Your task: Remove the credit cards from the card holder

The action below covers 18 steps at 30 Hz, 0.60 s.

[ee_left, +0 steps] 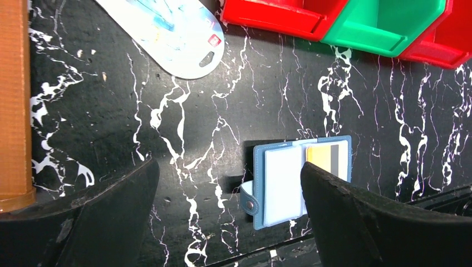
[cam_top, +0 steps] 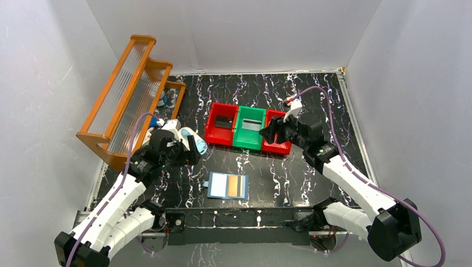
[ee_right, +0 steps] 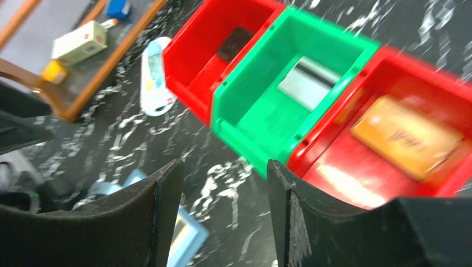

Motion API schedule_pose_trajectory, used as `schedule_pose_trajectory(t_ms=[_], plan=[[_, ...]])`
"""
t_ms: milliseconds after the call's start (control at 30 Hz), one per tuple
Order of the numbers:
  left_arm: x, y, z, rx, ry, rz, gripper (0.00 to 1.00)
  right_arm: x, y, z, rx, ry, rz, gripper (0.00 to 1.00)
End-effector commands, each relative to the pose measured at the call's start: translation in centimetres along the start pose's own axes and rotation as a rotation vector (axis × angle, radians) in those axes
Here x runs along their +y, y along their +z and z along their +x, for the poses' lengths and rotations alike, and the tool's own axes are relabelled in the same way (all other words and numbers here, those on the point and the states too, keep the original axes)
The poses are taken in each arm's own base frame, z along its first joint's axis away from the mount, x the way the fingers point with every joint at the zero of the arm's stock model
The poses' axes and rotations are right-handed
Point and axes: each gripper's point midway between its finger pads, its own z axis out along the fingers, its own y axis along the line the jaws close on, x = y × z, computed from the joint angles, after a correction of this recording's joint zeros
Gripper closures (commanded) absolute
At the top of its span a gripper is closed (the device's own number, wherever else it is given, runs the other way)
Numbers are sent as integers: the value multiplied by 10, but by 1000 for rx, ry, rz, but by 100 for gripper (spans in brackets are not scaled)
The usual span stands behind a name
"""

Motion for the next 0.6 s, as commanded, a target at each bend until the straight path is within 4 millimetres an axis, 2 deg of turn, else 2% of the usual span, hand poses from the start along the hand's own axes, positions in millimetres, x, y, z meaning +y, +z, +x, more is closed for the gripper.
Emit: schedule_pose_trajectory(t_ms=[0, 167, 300, 567], plan=[[10, -11, -8, -58, -25, -49, 2, 31, -8, 11, 2, 341, -117, 35], [12, -17, -12, -98, -40, -54, 2, 38, -5, 30, 41, 481, -154, 37], [9, -17, -11, -93, -34, -35, 2, 47, -2, 43, 95, 525, -207, 39], [5, -19, -11, -94, -26, -8, 2, 48, -1, 59, 133, 577, -177, 41]])
